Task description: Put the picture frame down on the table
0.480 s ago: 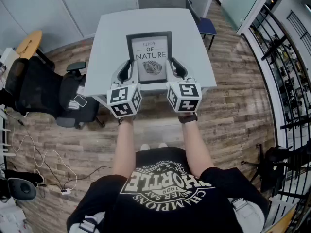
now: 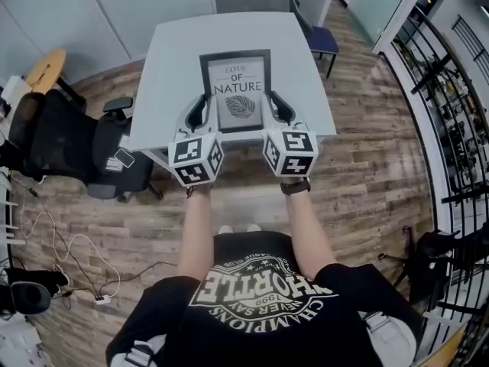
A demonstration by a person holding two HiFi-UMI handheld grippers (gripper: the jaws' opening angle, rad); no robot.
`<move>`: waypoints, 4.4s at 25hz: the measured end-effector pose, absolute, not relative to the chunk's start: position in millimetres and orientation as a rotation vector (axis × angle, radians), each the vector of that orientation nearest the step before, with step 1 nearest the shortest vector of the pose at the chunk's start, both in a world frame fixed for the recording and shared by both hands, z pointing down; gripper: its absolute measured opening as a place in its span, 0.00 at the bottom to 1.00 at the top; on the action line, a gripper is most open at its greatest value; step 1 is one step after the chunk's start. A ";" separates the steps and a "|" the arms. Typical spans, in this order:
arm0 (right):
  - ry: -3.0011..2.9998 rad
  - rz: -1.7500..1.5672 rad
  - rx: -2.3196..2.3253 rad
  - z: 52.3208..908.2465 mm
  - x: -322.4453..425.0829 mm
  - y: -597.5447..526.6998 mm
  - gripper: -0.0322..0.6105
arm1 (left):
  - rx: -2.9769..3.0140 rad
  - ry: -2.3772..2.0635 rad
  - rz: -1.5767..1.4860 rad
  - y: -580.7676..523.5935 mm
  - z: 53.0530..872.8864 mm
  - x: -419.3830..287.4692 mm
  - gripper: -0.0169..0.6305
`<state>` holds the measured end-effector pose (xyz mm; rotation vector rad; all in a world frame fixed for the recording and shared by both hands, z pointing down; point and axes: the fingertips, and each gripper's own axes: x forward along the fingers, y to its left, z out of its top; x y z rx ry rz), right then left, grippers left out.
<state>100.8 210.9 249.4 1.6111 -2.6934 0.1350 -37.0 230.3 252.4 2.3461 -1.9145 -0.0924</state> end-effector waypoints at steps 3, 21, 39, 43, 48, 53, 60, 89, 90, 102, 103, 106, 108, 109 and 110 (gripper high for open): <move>-2.708 0.153 1.606 255.8 109.0 213.9 0.15 | 2.345 -1.925 -0.081 233.9 256.3 -29.0 0.13; -2.680 0.158 1.618 283.8 110.4 140.4 0.15 | 2.325 -1.903 -0.084 160.2 285.6 -27.8 0.13; -2.637 0.142 1.711 274.7 52.5 -35.2 0.15 | 2.359 -1.834 -0.119 -28.7 276.0 -87.1 0.13; -2.609 0.123 1.732 275.6 50.1 -56.5 0.15 | 2.368 -1.811 -0.117 -49.6 278.1 -89.1 0.13; -2.571 0.074 1.770 274.8 34.3 -80.7 0.15 | 2.361 -1.812 -0.123 -74.0 278.3 -104.4 0.13; -2.552 0.057 1.783 278.6 18.1 -101.4 0.15 | 2.359 -1.808 -0.129 -94.1 282.2 -120.1 0.13; -2.544 0.071 1.759 287.3 -2.6 -125.3 0.15 | 2.346 -1.793 -0.146 -119.3 291.6 -141.4 0.13; -2.472 0.230 1.589 360.3 18.4 -265.1 0.15 | 2.212 -1.708 -0.047 -254.4 366.7 -119.5 0.13; -2.475 0.233 1.570 363.6 19.0 -267.8 0.15 | 2.203 -1.706 -0.042 -257.2 370.4 -118.8 0.13; -2.437 0.329 1.461 415.0 12.7 -307.4 0.16 | 2.133 -1.704 0.030 -296.8 416.3 -124.3 0.13; -2.430 0.339 1.463 419.0 13.7 -310.3 0.16 | 2.128 -1.699 0.037 -299.6 420.4 -123.3 0.13; -2.412 0.372 1.466 431.4 17.6 -316.9 0.16 | 2.113 -1.684 0.060 -305.6 432.7 -119.5 0.13; -2.407 0.403 1.456 441.1 19.2 -320.4 0.16 | 2.105 -1.676 0.077 -309.0 441.2 -117.9 0.13; -2.404 0.419 1.450 446.6 19.7 -322.1 0.16 | 2.100 -1.672 0.085 -310.6 446.0 -117.4 0.13; -2.400 0.434 1.444 452.8 19.7 -323.8 0.16 | 2.094 -1.667 0.095 -312.0 451.9 -117.3 0.13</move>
